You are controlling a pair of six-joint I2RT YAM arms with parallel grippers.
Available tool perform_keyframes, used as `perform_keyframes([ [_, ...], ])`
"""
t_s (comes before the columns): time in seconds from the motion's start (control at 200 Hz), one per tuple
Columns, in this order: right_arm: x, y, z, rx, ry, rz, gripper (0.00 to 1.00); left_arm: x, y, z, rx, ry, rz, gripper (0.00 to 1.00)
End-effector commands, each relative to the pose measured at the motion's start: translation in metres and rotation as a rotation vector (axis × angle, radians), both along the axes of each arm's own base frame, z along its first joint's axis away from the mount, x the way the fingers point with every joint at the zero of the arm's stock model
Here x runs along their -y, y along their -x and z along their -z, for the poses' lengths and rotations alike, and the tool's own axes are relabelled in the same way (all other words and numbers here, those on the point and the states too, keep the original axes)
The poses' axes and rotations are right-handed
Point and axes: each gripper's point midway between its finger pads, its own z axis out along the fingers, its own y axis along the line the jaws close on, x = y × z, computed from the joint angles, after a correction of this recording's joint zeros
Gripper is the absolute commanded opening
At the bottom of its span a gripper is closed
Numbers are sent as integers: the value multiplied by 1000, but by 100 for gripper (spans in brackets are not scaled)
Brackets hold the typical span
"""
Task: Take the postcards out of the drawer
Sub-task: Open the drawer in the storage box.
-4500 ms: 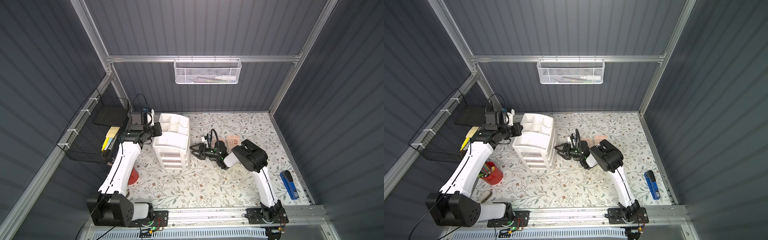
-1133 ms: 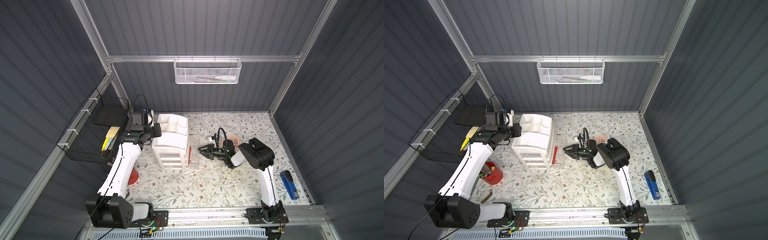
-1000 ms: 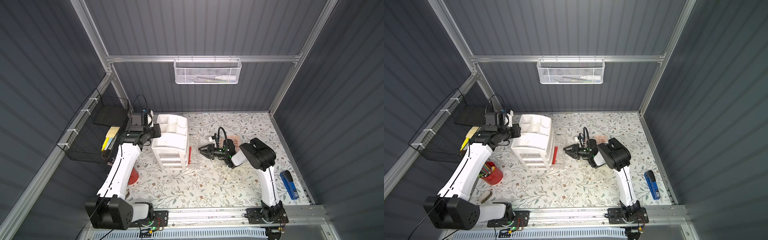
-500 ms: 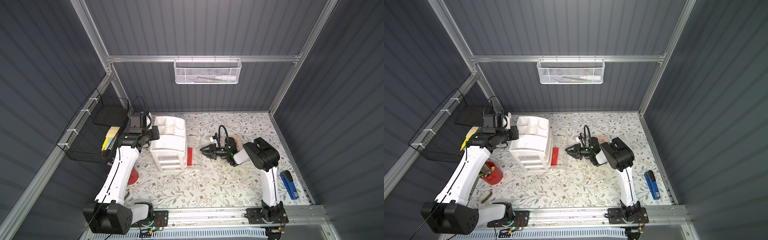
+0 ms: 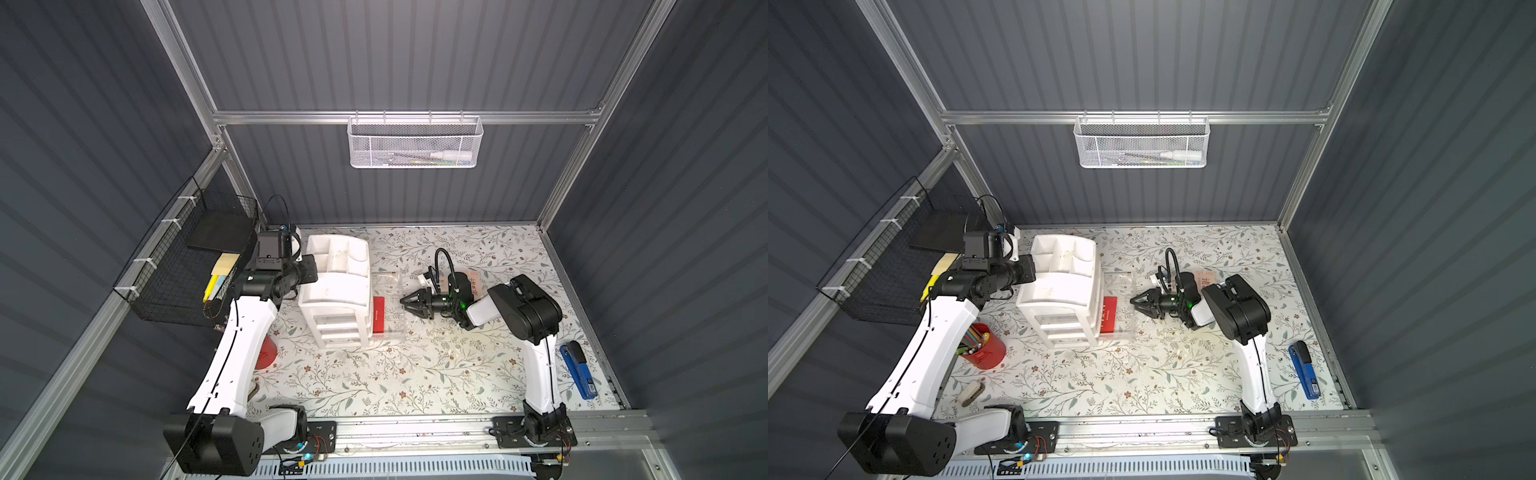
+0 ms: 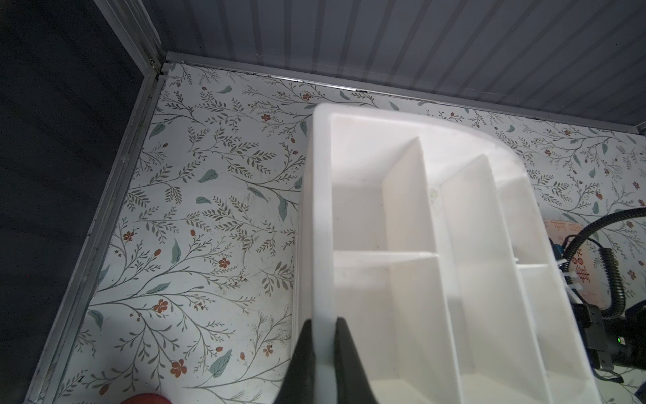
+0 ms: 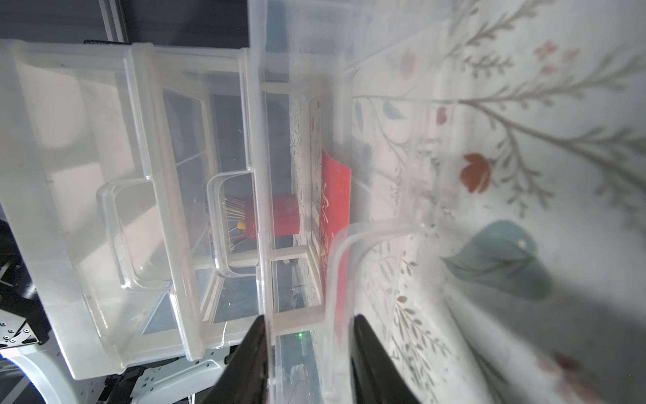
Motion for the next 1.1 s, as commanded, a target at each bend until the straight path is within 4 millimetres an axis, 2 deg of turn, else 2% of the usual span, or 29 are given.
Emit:
perform_keyframes([
  [0.0, -2, -6, -13, 30, 11, -16, 36, -16, 23, 26, -115, -73, -24, 0],
  [0.175, -3, -6, -13, 18, 20, -25, 32, -22, 24, 26, -114, -85, -49, 0],
  [0.445, 2, -1, -4, -12, 16, -7, 31, -29, 26, 26, -109, -93, -85, 0],
  [0.675, 7, -13, -6, 2, 10, 0, 31, -21, 26, 22, -90, -71, -33, 0],
  [0.935, 0, -23, -14, 14, 10, -32, 31, -14, 25, 22, -86, -51, 7, 0],
  [1.091, 5, -24, -9, -6, 30, -41, 31, -10, 24, 21, -81, -47, 34, 0],
])
